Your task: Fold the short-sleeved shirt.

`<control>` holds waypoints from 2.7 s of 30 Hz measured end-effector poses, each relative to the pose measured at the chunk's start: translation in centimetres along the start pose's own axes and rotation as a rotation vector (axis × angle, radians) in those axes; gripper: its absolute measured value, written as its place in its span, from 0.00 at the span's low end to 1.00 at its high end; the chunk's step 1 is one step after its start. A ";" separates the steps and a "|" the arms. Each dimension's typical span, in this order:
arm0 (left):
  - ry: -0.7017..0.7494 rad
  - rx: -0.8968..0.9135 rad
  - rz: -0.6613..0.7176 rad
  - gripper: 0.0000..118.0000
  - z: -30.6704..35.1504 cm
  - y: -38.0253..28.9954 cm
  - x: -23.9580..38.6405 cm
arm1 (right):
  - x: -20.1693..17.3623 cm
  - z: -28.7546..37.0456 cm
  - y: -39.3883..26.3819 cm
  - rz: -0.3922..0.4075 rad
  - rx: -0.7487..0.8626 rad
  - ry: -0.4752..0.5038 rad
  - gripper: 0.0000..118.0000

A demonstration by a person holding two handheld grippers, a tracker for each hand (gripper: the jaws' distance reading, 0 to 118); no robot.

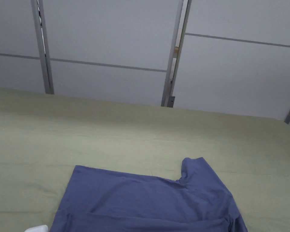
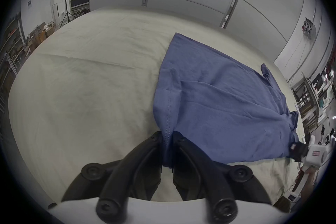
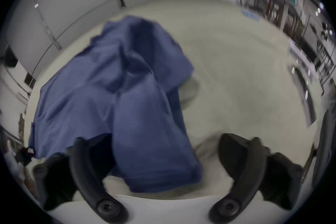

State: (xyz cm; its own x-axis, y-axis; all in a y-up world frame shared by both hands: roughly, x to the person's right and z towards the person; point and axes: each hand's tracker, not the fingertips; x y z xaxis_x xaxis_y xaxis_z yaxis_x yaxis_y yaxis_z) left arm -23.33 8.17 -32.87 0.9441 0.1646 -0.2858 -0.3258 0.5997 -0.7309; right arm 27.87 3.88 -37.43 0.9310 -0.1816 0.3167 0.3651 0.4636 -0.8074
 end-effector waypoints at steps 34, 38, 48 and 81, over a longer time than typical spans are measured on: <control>0.061 0.091 -0.099 1.00 13.1 -2.4 -1.2 | 1.4 16.8 -2.9 0.414 0.361 -0.129 1.00; -0.027 0.453 -0.115 1.00 18.8 3.6 1.7 | -0.6 23.9 1.0 0.308 0.712 0.056 1.00; -0.160 0.964 -0.298 0.00 21.6 6.7 10.3 | -9.3 29.3 2.7 0.326 1.040 0.313 0.07; 0.062 -0.025 -0.268 0.05 -9.9 11.0 5.5 | -5.4 3.8 12.0 0.357 0.329 0.072 0.97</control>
State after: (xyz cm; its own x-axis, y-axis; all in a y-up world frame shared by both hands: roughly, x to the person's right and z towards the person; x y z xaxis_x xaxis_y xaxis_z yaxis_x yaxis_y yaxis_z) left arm -22.19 7.96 -48.60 0.9921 -0.0467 -0.1168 -0.0663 0.5957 -0.8005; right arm 27.27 13.70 -46.94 0.9999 -0.0150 0.0042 0.0141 0.7552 -0.6554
